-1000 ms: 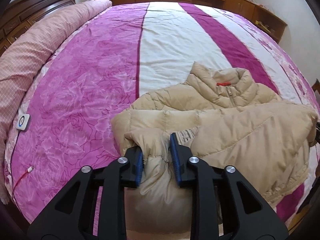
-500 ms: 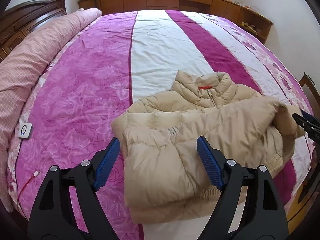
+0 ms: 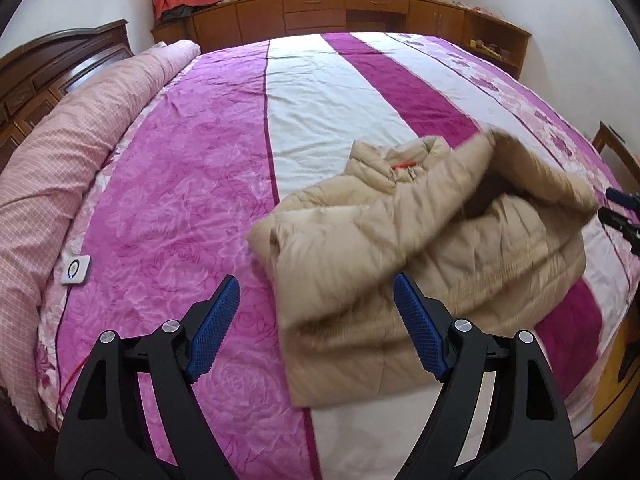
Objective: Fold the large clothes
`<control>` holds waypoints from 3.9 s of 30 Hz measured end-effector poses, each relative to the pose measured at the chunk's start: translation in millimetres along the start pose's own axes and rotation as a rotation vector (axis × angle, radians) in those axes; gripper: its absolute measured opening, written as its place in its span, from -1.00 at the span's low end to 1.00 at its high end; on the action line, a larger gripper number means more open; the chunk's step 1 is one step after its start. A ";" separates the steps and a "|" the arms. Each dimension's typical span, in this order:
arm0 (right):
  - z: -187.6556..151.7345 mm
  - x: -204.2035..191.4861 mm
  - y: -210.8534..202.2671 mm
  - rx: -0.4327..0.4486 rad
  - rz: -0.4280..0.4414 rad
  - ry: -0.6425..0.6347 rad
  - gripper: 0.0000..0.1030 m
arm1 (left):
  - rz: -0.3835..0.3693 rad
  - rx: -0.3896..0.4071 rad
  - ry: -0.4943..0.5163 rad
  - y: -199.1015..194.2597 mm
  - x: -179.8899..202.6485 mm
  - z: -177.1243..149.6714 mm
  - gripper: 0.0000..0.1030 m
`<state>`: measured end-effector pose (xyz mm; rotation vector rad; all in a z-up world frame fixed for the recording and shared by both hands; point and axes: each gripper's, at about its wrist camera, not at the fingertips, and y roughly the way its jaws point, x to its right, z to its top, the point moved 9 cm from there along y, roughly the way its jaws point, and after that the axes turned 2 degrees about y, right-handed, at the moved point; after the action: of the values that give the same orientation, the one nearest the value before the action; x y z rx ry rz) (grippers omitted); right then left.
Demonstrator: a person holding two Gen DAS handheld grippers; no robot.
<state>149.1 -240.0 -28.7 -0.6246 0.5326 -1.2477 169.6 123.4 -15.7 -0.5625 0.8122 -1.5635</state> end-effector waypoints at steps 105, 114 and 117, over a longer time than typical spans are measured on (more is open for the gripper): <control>48.0 65.4 169.0 -0.083 0.069 0.334 -0.35 | -0.007 -0.085 -0.197 191.3 -42.1 71.9 -0.75; 43.8 64.3 107.6 -0.011 0.092 0.325 0.36 | -0.016 -0.032 -0.208 133.2 -53.8 51.3 0.13; 31.2 61.0 94.6 -0.026 0.119 0.352 0.49 | -0.049 -0.031 -0.240 120.6 -56.4 35.1 0.18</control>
<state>250.6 -276.4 -73.7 -0.3886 0.8666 -1.2451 282.2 169.0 -80.4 -0.7818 0.6451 -1.4954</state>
